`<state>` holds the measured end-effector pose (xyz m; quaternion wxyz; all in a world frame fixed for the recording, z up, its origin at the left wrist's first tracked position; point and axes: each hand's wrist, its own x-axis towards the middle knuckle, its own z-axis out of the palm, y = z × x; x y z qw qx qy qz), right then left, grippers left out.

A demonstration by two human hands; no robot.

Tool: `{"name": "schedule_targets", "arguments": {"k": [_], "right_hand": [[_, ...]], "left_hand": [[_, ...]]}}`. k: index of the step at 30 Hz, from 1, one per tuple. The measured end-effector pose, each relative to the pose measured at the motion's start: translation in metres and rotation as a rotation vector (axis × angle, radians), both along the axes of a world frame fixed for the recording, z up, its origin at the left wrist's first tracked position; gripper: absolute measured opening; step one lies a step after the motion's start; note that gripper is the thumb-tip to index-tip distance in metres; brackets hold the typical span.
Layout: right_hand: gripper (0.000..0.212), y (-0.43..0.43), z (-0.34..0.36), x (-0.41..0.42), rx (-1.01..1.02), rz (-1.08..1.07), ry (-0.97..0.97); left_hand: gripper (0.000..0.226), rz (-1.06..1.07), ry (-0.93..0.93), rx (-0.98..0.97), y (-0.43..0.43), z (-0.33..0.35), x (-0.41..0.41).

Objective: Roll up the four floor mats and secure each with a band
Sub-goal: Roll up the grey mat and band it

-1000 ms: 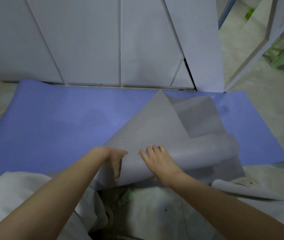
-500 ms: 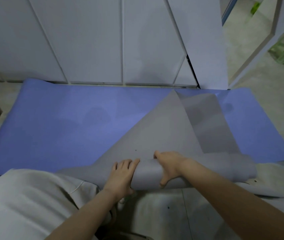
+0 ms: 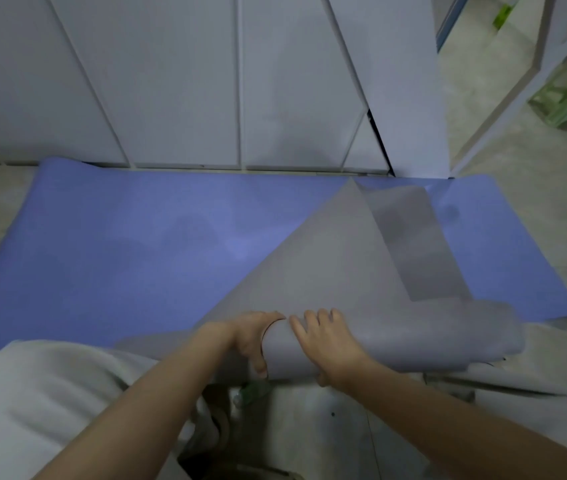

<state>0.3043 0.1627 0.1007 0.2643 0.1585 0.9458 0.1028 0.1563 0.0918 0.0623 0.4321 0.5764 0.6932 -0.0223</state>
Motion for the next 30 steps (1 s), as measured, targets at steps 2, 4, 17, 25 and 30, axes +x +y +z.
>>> {"name": "schedule_targets", "arguments": {"k": [2, 4, 17, 25, 30], "right_hand": [[0.088, 0.004, 0.004, -0.001, -0.033, -0.045, -0.03], [0.084, 0.011, 0.004, -0.002, -0.126, -0.027, -0.065], [0.084, 0.048, 0.032, -0.032, -0.428, -0.131, -0.194], [0.088, 0.03, 0.034, -0.008, 0.016, 0.161, -0.06], [0.092, 0.029, 0.031, -0.004, 0.065, 0.106, -0.074]], "left_hand": [[0.094, 0.042, -0.032, 0.01, 0.0, -0.005, 0.006], [0.094, 0.084, -0.021, 0.077, -0.006, -0.01, 0.01], [0.094, 0.177, 0.252, 0.263, -0.024, -0.02, 0.027], [0.088, 0.069, 0.184, 0.21, 0.001, 0.003, 0.001], [0.09, -0.005, 0.07, 0.116, 0.018, 0.008, -0.006]]}}
